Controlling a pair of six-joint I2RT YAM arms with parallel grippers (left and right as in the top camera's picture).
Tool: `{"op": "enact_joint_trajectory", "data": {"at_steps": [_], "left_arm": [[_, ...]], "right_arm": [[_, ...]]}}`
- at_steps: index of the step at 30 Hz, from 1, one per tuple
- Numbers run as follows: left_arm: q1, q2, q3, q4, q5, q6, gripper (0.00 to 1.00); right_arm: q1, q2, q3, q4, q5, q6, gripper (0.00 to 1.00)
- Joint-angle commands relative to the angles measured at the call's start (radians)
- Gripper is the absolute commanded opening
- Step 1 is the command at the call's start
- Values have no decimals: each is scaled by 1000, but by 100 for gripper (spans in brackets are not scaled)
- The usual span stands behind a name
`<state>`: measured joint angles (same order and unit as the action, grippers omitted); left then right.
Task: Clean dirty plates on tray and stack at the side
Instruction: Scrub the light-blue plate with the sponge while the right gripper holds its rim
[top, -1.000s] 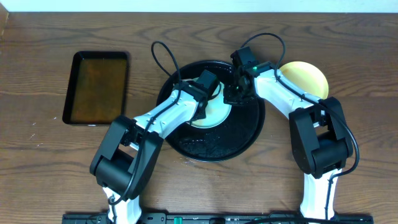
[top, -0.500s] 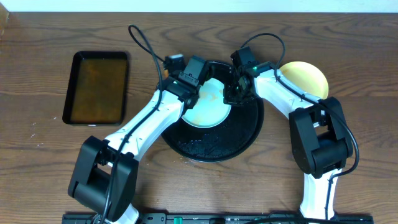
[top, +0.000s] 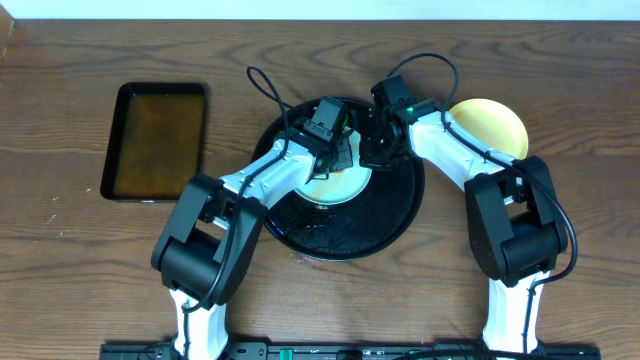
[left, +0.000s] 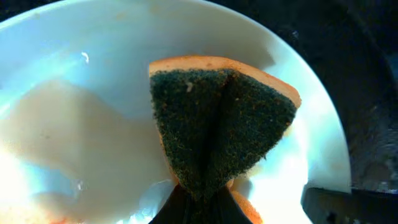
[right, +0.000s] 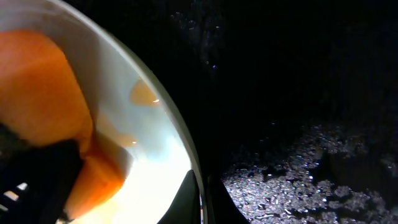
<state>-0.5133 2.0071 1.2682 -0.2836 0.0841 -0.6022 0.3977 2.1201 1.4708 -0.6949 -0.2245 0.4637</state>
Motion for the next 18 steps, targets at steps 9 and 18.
{"op": "enact_joint_trajectory", "data": {"at_steps": [9,18], "left_arm": [[100,16,7,-189,-391,75,8],[198,-115,14,-323,-535,75,8]], "right_arm": [[-16,42,-33,-16,123,11,1],[-16,42,-33,-15,124,11,2]]}}
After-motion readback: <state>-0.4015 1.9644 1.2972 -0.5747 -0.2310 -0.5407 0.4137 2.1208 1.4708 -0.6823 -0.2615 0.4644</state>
